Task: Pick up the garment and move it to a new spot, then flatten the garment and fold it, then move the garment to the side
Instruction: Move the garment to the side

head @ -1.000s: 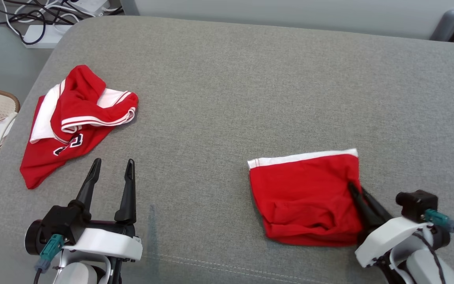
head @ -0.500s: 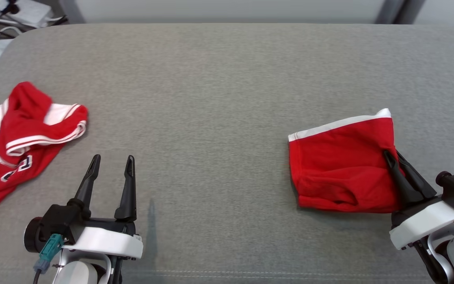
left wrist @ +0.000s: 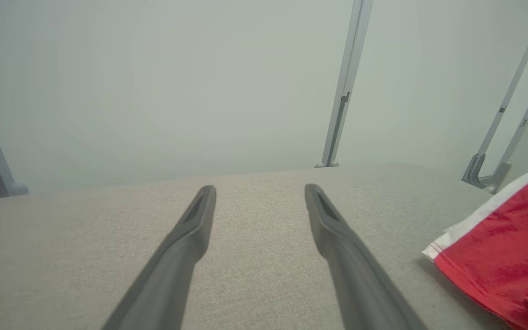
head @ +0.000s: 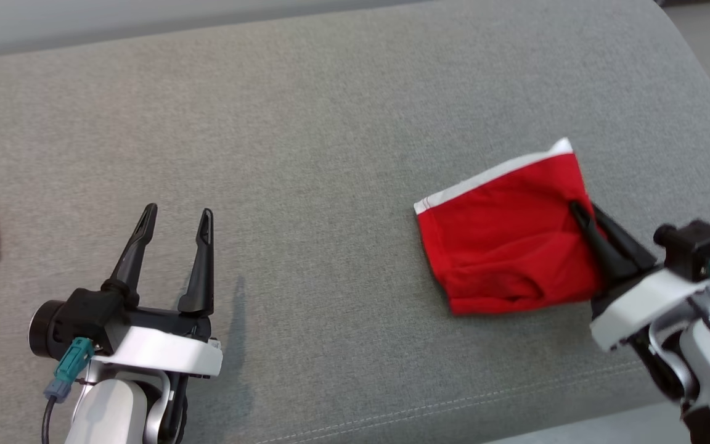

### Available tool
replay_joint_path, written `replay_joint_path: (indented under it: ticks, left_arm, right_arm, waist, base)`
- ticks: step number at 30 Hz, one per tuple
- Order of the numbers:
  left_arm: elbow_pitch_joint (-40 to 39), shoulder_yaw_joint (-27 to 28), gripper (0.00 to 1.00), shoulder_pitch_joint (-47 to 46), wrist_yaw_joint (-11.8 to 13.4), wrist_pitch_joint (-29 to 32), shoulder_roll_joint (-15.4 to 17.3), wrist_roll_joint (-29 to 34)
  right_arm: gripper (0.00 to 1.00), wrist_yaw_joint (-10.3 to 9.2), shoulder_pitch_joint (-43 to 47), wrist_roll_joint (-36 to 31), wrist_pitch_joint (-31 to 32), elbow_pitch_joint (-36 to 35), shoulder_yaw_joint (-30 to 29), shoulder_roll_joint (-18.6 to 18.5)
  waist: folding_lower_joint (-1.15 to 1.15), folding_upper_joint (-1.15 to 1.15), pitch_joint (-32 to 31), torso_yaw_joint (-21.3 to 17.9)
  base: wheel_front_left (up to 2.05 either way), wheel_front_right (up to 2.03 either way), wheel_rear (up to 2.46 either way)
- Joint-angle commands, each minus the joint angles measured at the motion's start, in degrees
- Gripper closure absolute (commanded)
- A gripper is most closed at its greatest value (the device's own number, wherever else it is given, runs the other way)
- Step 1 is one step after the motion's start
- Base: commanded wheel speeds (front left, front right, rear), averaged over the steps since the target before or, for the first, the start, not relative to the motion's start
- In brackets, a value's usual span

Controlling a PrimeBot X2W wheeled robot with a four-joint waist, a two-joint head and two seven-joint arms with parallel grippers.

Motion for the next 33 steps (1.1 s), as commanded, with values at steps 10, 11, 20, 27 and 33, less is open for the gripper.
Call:
replay_joint_path:
  ticks: [10,11,20,27,33]
  left_arm:
    - [-3.3,-0.1,0.0,-5.7,-0.4,0.5,1.3,1.0]
    - [-3.5,-0.3,0.0,-6.1,-0.5,0.5,1.4,1.1]
    - [-6.5,-2.0,0.0,-9.0,-0.9,0.6,2.0,2.1]
    - [-6.7,-2.8,0.0,-9.9,-1.0,1.0,2.2,2.0]
    - [-6.1,-2.4,0.0,-9.4,-0.8,1.0,2.6,1.5]
  right_arm:
    - [1.0,-0.16,-19.3,5.9,-3.0,14.1,8.3,-9.0]
    - [1.0,-0.16,-20.5,5.9,-3.2,16.1,8.5,-10.2]
    - [1.0,-0.16,-28.0,4.8,-4.6,33.4,6.9,-15.5]
    - [0.0,-0.16,-30.7,4.1,-5.4,42.7,1.8,-12.8]
    - [0.0,-0.16,-29.5,3.0,-5.5,40.7,-2.8,-11.0]
  waist:
    - [0.0,0.0,8.2,-1.1]
    - [0.0,0.0,9.0,-0.8]
    - [0.0,0.0,14.6,1.7]
    - [0.0,0.0,14.7,1.5]
    - [0.0,0.0,12.5,0.5]
  base:
    - [0.0,0.0,0.0]
    - [0.0,0.0,0.0]
    - [0.0,0.0,0.0]
    - [0.0,0.0,0.0]
    - [0.0,0.0,0.0]
